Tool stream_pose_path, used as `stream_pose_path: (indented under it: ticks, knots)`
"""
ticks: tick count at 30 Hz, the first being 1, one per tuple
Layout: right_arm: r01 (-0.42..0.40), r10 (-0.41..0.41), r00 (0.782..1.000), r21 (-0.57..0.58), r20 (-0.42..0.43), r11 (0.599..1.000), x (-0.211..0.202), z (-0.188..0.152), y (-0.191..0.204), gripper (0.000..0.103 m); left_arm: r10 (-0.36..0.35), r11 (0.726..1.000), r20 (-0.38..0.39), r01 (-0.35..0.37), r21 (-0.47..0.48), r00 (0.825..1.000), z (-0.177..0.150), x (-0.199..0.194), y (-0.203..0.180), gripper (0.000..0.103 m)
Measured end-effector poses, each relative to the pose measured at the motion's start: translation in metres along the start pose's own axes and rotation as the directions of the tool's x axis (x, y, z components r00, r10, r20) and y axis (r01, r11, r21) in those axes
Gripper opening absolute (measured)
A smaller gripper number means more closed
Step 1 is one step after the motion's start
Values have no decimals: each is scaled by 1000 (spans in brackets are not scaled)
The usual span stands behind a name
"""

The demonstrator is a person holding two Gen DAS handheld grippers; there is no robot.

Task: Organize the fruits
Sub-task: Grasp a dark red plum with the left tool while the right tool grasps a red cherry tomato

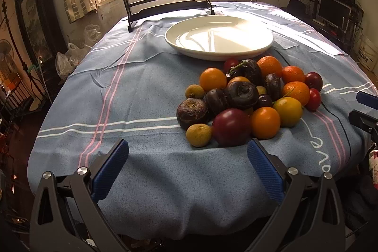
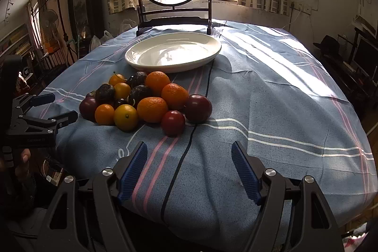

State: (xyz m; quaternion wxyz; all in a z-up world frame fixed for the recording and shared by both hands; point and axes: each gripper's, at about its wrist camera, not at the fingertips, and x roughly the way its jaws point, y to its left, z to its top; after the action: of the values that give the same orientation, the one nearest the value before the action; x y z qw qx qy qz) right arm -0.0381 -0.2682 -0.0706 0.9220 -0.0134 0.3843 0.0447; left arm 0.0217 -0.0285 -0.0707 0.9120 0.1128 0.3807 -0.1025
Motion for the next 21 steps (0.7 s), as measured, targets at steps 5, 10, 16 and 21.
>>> stream_pose_path:
  ticks: [5, 10, 16, 21]
  knots:
    - [-30, 30, 999, 13, -19, 999, 7, 0, -1, 74, -21, 998, -9, 22, 66, 1000, 9, 12, -14, 75]
    - [-50, 50, 998, 21, -25, 999, 10, -1, -3, 74, -166, 981, -42, 169, 97, 985, 13, 21, -10, 59]
    - [-64, 66, 997, 41, -34, 997, 14, -1, -6, 74, -211, 953, -51, 217, 209, 976, 14, 25, -17, 57]
    - [-59, 61, 997, 38, -38, 998, 16, -1, -7, 74, -232, 939, -52, 237, 251, 971, 15, 27, -21, 51]
